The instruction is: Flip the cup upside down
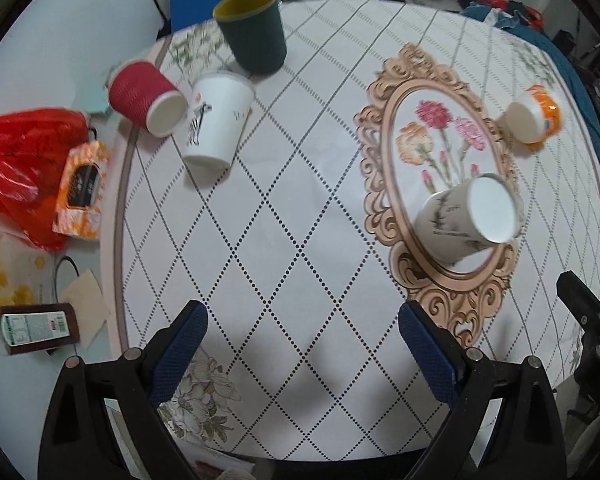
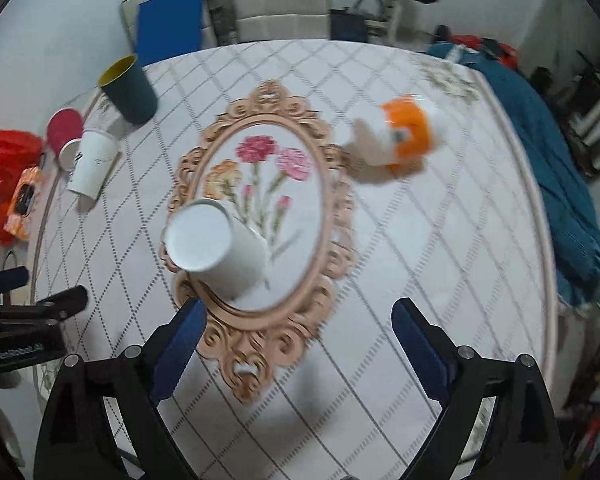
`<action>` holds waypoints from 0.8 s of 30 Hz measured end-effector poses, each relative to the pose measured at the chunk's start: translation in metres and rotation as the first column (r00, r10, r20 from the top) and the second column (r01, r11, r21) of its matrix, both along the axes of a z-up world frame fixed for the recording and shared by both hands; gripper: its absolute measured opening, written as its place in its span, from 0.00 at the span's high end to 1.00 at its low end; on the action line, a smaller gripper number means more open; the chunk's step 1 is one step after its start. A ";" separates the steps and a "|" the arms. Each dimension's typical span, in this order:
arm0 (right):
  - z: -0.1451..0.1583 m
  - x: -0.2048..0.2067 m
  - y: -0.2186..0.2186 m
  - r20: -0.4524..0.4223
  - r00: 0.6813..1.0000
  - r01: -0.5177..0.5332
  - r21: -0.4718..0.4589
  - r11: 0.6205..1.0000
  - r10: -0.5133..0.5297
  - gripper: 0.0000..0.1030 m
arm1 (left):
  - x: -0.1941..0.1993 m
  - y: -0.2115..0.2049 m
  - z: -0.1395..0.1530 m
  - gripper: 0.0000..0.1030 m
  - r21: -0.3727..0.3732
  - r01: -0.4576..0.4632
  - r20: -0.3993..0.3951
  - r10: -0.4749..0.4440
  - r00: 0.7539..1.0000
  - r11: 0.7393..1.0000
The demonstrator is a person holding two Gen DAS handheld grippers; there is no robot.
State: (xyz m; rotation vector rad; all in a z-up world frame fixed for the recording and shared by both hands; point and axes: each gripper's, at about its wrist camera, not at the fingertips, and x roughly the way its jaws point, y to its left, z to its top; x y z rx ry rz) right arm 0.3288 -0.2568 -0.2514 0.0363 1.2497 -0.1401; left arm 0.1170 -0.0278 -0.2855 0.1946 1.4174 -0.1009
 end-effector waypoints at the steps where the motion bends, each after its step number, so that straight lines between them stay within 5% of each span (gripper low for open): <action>1: 0.004 -0.005 -0.002 0.001 1.000 0.013 -0.008 1.000 -0.013 0.07 | -0.003 0.000 0.006 0.03 -0.007 0.006 0.012 -0.005 1.000 1.000; 11: 0.067 -0.043 -0.018 0.057 0.997 0.043 -0.025 0.999 -0.042 0.06 | -0.039 -0.008 0.071 0.03 -0.033 -0.007 0.134 0.011 0.991 0.999; 24: 0.206 -0.127 -0.010 0.197 0.979 -0.053 -0.011 0.999 0.054 0.06 | -0.122 -0.013 0.188 0.03 -0.053 -0.055 0.272 0.068 0.960 0.997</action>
